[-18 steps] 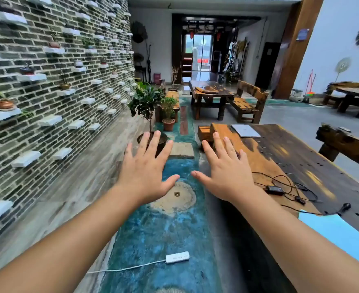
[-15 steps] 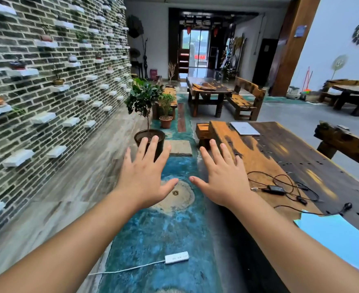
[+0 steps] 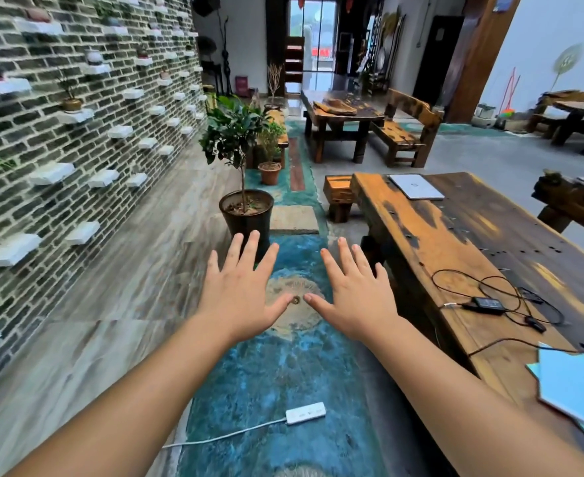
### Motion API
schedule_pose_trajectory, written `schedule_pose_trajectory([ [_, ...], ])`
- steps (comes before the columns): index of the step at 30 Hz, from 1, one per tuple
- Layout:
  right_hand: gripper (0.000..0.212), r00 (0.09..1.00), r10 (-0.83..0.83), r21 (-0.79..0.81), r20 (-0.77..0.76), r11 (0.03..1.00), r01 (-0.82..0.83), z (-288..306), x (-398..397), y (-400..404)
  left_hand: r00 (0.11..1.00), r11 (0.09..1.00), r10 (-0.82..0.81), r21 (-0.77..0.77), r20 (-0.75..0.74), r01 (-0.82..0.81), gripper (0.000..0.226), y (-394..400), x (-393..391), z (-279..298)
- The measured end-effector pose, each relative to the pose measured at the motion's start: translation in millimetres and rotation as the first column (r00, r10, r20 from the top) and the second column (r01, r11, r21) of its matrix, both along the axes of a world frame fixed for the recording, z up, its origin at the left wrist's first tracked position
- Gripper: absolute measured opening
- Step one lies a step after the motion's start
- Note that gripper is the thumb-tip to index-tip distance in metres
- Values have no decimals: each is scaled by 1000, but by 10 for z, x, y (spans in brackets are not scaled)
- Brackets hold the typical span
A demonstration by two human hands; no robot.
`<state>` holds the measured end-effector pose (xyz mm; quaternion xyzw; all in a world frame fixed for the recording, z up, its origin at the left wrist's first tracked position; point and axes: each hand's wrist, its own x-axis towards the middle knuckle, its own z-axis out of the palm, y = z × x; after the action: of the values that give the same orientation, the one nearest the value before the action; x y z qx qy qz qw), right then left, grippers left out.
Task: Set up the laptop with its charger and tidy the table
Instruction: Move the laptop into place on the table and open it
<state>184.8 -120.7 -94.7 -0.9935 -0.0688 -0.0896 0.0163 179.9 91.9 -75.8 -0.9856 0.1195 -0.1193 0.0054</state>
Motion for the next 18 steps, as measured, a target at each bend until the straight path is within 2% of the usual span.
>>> schedule_pose_trajectory([
  [7,92,999,14,29,-31,999,-13,-224,860,-46,999,1000,15,-8,-48,-16,92,5,845,-219],
  [18,94,993,48,58,-105,997,-42,-455,2725,-539,995,998,68,5,-78,-68,90,-498,2709,-297],
])
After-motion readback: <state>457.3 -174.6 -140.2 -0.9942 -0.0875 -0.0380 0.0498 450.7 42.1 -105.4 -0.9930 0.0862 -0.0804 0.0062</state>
